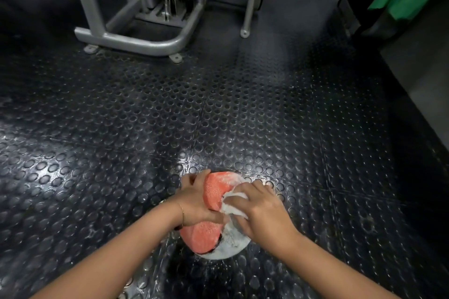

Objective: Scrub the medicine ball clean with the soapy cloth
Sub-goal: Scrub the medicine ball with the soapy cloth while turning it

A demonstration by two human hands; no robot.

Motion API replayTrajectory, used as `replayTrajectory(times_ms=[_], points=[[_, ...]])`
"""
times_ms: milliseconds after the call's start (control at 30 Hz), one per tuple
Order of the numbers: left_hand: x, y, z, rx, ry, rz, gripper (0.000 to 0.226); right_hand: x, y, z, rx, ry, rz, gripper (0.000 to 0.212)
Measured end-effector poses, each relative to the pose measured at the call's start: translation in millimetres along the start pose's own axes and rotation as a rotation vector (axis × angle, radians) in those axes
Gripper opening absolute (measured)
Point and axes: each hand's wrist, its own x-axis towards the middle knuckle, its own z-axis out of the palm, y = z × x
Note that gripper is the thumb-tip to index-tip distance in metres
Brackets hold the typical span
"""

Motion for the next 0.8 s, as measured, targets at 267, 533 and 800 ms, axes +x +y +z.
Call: replayTrajectory(times_ms=[267,533,800], points=[[-5.5,-2.1,11.8,0.038,0.049,0.025,0.123,6.5,12.7,0.4,0.079,0.002,0.205,0.020],[-8.8,-9.2,3.5,0.115,0.009,0.098,0.121,24.1,8.8,-5.0,0.098,-0.121,0.226,0.023],[-1.8,-11.7,-4.7,-0.008,-0.003,0.056,0.113,21.7,3.2,-4.6,0.115,-0.126,0.147,0.021]])
